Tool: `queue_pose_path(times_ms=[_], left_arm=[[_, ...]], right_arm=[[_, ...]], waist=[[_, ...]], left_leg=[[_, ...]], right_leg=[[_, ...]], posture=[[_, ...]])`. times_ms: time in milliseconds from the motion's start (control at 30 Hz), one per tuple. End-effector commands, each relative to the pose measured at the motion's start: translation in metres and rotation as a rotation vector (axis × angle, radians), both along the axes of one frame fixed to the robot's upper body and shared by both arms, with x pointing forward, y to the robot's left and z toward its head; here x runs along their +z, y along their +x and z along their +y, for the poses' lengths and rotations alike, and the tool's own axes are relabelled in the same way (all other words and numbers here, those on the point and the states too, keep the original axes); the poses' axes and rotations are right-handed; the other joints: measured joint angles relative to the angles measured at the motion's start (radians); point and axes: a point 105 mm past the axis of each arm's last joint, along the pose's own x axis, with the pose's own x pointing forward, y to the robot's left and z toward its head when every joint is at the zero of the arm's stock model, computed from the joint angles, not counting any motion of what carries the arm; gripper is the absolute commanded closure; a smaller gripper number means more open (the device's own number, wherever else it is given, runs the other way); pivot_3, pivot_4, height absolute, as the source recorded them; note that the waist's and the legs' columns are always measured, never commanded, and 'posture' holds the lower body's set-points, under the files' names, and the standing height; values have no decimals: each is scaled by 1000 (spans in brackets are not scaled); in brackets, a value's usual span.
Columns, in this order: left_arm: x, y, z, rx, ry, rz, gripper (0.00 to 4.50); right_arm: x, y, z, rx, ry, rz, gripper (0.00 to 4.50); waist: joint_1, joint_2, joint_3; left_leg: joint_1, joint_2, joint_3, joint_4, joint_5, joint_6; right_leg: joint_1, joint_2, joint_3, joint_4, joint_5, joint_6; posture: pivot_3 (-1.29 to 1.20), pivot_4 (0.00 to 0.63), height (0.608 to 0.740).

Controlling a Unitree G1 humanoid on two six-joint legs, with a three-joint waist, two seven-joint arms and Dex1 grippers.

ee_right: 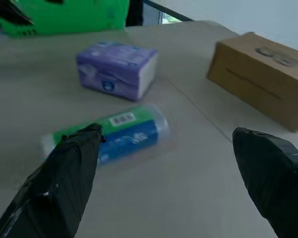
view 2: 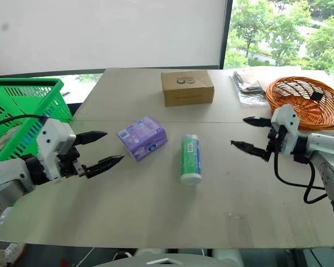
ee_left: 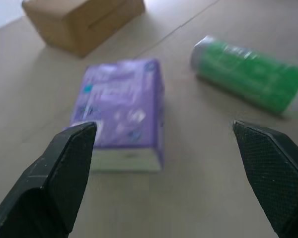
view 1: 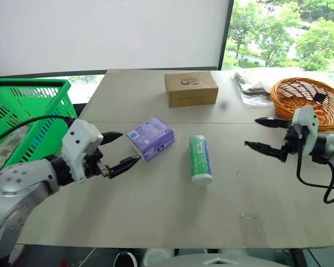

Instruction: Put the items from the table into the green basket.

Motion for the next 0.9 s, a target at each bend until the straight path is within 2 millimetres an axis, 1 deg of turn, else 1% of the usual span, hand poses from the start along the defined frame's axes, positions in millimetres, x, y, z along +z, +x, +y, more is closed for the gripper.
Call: queue_pose_path(times_ms=[33,67,133,167,200,367,467,533,567,600,633,767,833,867,900], left_arm=[[-27,29,-11,19,117,-88,0],[-34,37,-14,17,141,-115,0],[-39,60,-18,52,105,-165,0],[-40,67,-22,50,85,-179,0],[-42,72,-25,40,71,-188,0],[-57,97,-34,0,154,-202,0],[-63,100,-43,-40,151,-186,0],[-71,99,-44,-66,179,-160,555],[-76,97,-43,-75,185,-126,733],[-81,96,-42,-79,187,-97,1184],[-83,95,-41,-70,182,-77,1518],[-81,96,-39,-54,159,-70,3185],[-74,98,-39,-40,147,-99,3624],[-66,101,-37,-23,146,-135,3766],[-57,103,-36,-2,139,-164,3799]], right_arm=[[26,-16,16,70,105,-19,11],[25,-18,17,79,102,-7,11],[19,-24,18,93,69,26,11],[17,-25,17,87,49,46,11],[15,-25,16,73,34,55,11],[8,-25,9,29,-29,50,11],[8,-24,7,-1,-42,19,11],[7,-23,6,-15,-56,4,0],[6,-22,5,-19,-61,-4,0],[6,-22,5,-21,-61,-8,0],[6,-22,5,-22,-57,-12,0],[7,-20,7,-16,-46,-22,0],[9,-18,10,-4,-34,-29,0],[12,-17,13,7,-18,-33,0],[15,-17,15,19,-1,-35,0]], waist=[[5,0,0],[6,-1,0],[8,-6,1],[22,-7,2],[25,-7,2],[24,-7,2],[18,-7,2],[14,-7,2],[12,-7,1],[9,-7,1],[7,-7,0],[-4,-6,-4],[-7,-5,-5],[-8,-5,-5],[-8,-5,-5]], left_leg=[[0,0,1,1,0,0],[1,-1,1,1,0,0],[1,0,1,2,0,0],[1,0,1,1,0,0],[-1,-1,1,2,0,0],[-4,-1,1,0,0,0],[-4,-2,1,0,0,0],[-4,-1,2,0,0,0],[-4,-1,2,0,0,0],[-4,-1,2,0,0,0],[-4,-1,2,0,0,0],[-1,-1,2,1,0,0],[-1,-1,2,1,0,0],[-1,-1,2,1,0,0],[0,-1,2,1,0,0]], right_leg=[[1,-1,1,-1,-1,2],[2,-1,1,-1,-1,2],[2,-1,1,-1,0,2],[2,-1,1,-1,1,-1],[1,-1,1,-1,2,-1],[-3,0,1,-1,4,2],[-3,1,1,-1,4,2],[-3,1,2,-1,4,3],[-3,1,2,-1,4,3],[-3,0,2,-1,4,3],[-3,0,2,-1,4,3],[-1,0,2,0,4,3],[-1,0,2,0,4,3],[-1,0,2,0,4,3],[-1,1,2,1,4,3]], posture=[[218,48,740],[197,48,740],[181,46,740],[181,46,740],[181,46,740],[135,42,740],[121,39,740],[116,39,740],[116,39,740],[112,37,740],[112,37,740],[112,37,740],[131,32,740],[131,32,740],[131,32,740]])
